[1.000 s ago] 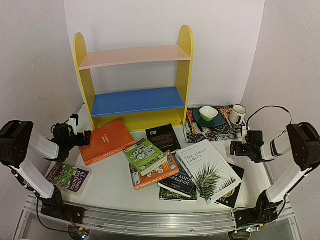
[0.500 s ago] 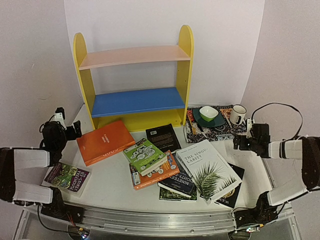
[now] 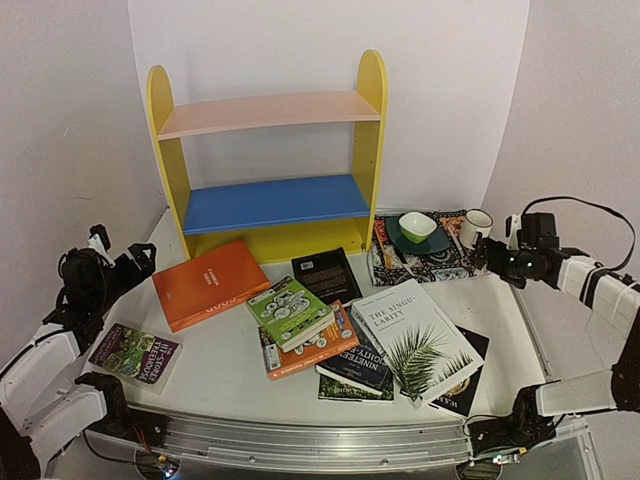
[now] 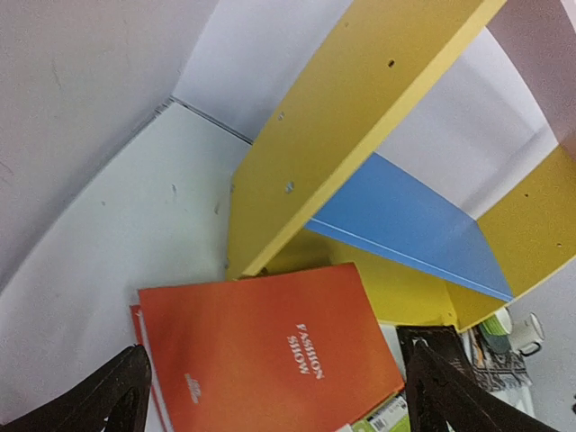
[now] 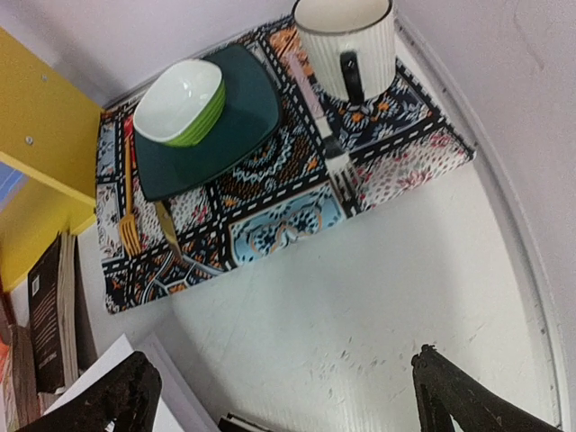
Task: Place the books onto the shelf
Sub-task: Pick up the book at the center of the board.
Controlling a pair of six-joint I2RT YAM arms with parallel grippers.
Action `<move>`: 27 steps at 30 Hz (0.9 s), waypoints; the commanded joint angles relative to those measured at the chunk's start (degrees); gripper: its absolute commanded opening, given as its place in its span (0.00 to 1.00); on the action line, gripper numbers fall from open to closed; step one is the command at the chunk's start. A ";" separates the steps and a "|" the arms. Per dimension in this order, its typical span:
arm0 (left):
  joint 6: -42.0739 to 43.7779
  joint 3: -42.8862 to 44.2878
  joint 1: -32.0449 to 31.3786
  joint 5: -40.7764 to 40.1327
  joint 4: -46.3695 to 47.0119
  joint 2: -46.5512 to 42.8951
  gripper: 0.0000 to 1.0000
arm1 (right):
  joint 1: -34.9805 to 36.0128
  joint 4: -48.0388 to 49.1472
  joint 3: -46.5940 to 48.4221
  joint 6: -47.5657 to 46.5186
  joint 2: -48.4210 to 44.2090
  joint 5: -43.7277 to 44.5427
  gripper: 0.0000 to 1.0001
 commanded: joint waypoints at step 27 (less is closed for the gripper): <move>-17.33 4.08 2.88 10.36 -8.13 22.30 0.91 | -0.10 -21.52 1.22 5.02 -3.23 -17.11 0.98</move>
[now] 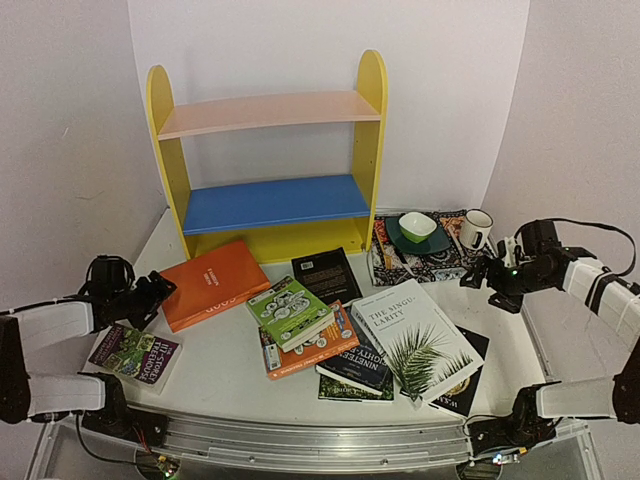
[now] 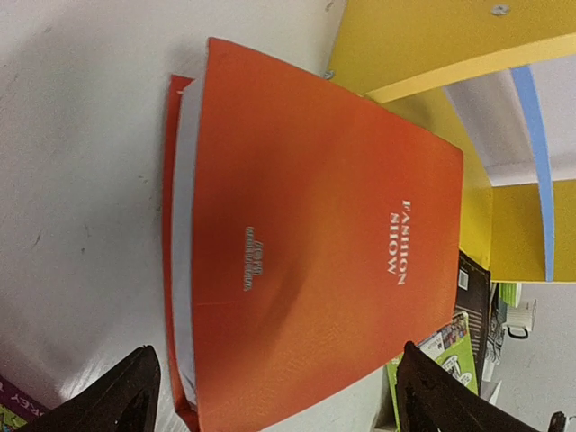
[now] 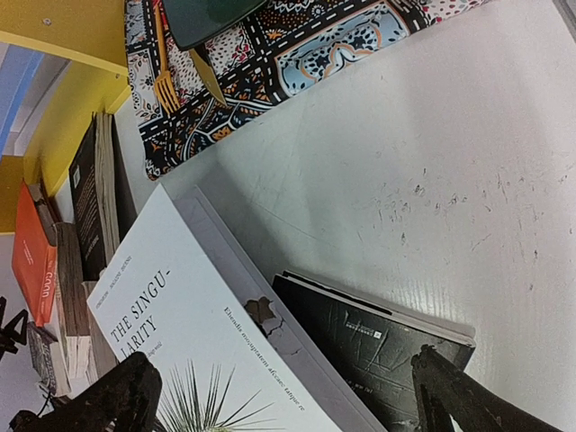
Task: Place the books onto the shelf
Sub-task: Pick up the book at the center of the board.
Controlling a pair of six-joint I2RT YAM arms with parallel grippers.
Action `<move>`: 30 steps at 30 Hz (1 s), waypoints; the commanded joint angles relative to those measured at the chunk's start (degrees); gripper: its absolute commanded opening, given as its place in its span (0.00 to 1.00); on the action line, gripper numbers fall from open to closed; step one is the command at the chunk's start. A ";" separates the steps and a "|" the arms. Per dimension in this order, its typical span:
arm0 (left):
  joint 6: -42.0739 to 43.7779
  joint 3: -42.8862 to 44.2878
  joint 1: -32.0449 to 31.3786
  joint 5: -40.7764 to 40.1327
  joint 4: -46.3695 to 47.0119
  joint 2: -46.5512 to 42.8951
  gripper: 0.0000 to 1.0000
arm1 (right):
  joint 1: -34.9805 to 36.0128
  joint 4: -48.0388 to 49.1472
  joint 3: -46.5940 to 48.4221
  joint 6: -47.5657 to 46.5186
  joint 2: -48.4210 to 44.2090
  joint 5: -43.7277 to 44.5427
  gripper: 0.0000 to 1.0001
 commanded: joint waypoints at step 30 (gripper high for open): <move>12.20 22.80 8.79 4.77 -0.44 25.05 0.70 | -0.09 -1.10 6.58 -1.03 7.07 -7.12 0.98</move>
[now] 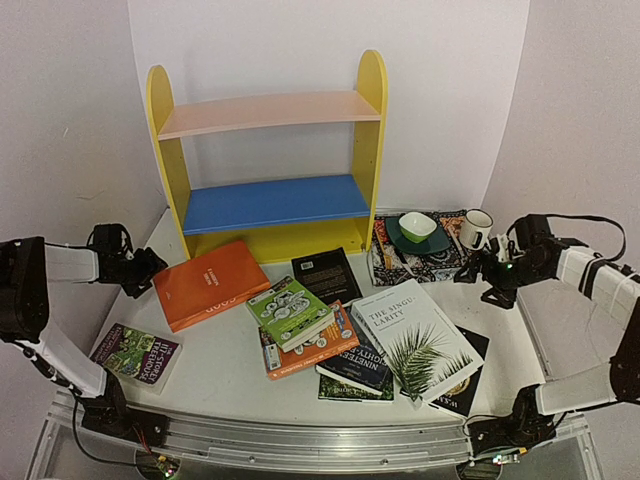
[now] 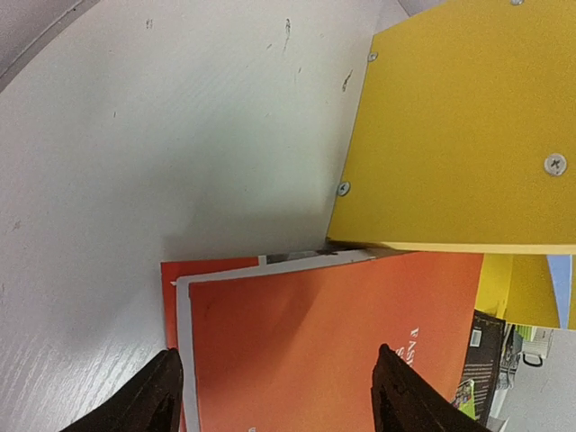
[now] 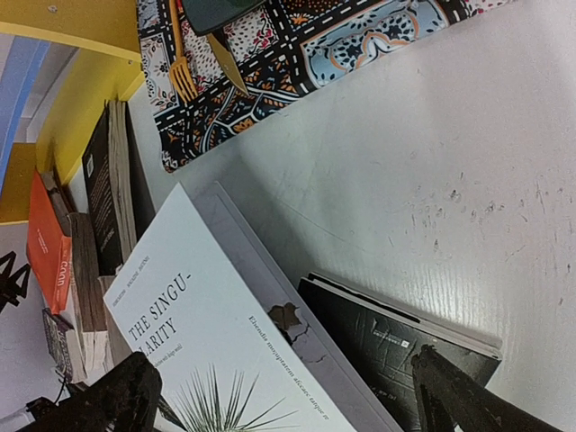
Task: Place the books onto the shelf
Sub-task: Pick up the book at the center of the board.
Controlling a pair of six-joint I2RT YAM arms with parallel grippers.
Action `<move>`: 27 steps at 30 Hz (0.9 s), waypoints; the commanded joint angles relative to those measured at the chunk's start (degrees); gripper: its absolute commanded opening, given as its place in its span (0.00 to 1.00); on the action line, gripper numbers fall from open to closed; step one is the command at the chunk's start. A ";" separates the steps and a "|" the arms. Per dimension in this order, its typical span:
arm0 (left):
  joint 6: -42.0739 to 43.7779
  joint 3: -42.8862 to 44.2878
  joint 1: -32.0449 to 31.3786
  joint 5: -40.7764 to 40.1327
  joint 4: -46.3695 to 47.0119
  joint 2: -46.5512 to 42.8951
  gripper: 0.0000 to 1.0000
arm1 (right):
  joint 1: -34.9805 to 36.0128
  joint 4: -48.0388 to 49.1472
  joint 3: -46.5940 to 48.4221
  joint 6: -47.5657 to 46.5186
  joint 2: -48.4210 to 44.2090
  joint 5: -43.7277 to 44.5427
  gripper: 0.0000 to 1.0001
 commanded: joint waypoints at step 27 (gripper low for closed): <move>1.59 2.61 0.51 4.32 1.98 0.79 0.00 | -0.05 -2.83 6.19 -1.28 -1.31 -5.34 0.98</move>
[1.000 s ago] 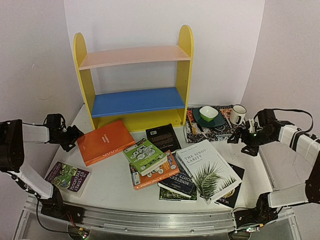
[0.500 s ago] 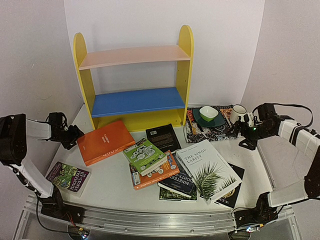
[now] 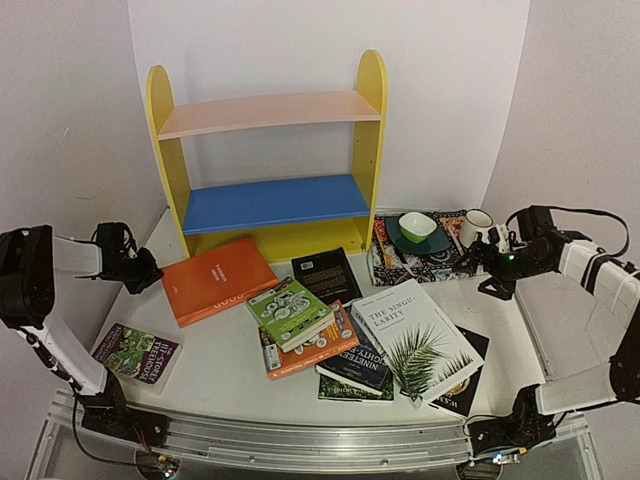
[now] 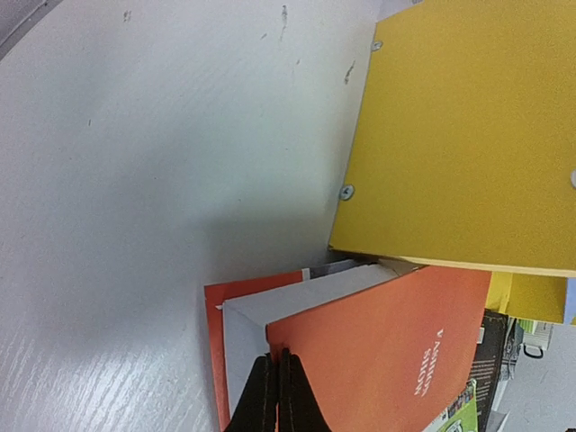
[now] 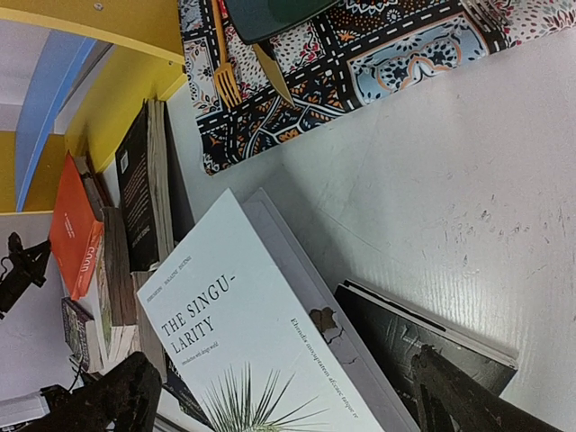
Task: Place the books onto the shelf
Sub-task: Pick up the book at the center of the board.
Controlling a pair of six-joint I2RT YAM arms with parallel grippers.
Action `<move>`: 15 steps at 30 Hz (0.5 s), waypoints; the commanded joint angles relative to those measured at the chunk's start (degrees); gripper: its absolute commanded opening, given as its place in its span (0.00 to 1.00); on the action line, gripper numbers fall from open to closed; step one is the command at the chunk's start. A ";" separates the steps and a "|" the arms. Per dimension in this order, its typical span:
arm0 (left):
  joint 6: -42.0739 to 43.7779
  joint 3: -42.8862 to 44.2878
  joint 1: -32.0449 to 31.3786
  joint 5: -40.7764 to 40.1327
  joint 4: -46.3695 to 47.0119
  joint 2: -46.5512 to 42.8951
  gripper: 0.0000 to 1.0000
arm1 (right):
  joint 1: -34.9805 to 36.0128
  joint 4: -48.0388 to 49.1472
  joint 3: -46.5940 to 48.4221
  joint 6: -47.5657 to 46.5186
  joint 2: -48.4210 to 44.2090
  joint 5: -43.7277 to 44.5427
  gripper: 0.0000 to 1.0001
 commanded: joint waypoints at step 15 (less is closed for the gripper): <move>-10.17 -6.32 -0.07 15.92 -0.71 -24.97 0.00 | 26.13 -4.02 10.94 -15.25 -0.87 14.90 0.98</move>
